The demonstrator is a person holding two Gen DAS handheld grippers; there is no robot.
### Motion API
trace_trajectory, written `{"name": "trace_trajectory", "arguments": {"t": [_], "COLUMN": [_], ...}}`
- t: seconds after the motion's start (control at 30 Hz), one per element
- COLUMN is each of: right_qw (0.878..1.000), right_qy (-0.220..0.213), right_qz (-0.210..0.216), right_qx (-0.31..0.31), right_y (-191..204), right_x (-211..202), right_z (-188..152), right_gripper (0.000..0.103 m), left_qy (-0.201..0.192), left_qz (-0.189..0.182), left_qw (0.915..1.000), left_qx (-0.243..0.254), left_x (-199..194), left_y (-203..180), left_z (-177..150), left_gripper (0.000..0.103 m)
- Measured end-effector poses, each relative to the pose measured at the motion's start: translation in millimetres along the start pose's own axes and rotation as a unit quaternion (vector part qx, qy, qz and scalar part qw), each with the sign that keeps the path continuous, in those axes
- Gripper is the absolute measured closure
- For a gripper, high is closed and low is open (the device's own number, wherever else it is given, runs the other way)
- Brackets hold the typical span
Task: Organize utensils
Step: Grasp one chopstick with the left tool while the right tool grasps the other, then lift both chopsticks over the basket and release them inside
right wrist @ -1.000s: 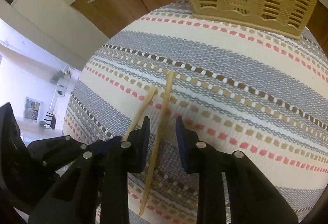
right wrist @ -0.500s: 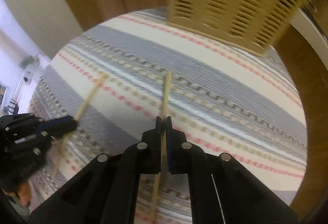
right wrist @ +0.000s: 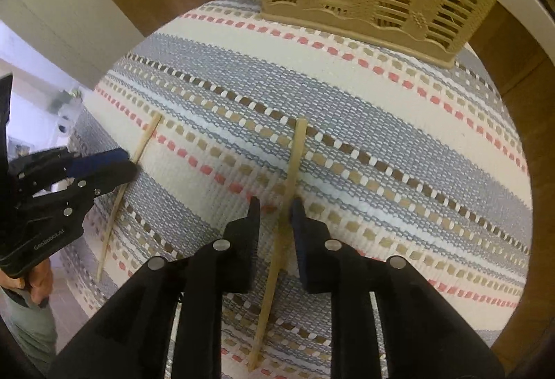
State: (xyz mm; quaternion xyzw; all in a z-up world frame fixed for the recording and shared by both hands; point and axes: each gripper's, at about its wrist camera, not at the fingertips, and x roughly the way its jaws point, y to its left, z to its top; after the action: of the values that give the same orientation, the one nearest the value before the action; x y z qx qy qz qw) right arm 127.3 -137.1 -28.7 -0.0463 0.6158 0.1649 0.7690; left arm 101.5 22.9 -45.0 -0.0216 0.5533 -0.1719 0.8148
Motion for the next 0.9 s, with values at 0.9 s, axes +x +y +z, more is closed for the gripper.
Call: {"name": "trace_trajectory", "arguments": {"t": [0.9], "right_qw": [0.943], "right_qy": [-0.328], "right_qz": [0.052], "right_qx": [0.017], "right_y": [-32.7], "right_x": [-169.4], "right_z": [5.3], "right_gripper": [0.099], "left_qy": [-0.341], "left_qz": [-0.066], "left_qw": [0.9375], "left_qx": [0.016], "left_x": [-152.1], "left_y": [-43.8], "left_z": [67.9], "left_gripper": [0.100]}}
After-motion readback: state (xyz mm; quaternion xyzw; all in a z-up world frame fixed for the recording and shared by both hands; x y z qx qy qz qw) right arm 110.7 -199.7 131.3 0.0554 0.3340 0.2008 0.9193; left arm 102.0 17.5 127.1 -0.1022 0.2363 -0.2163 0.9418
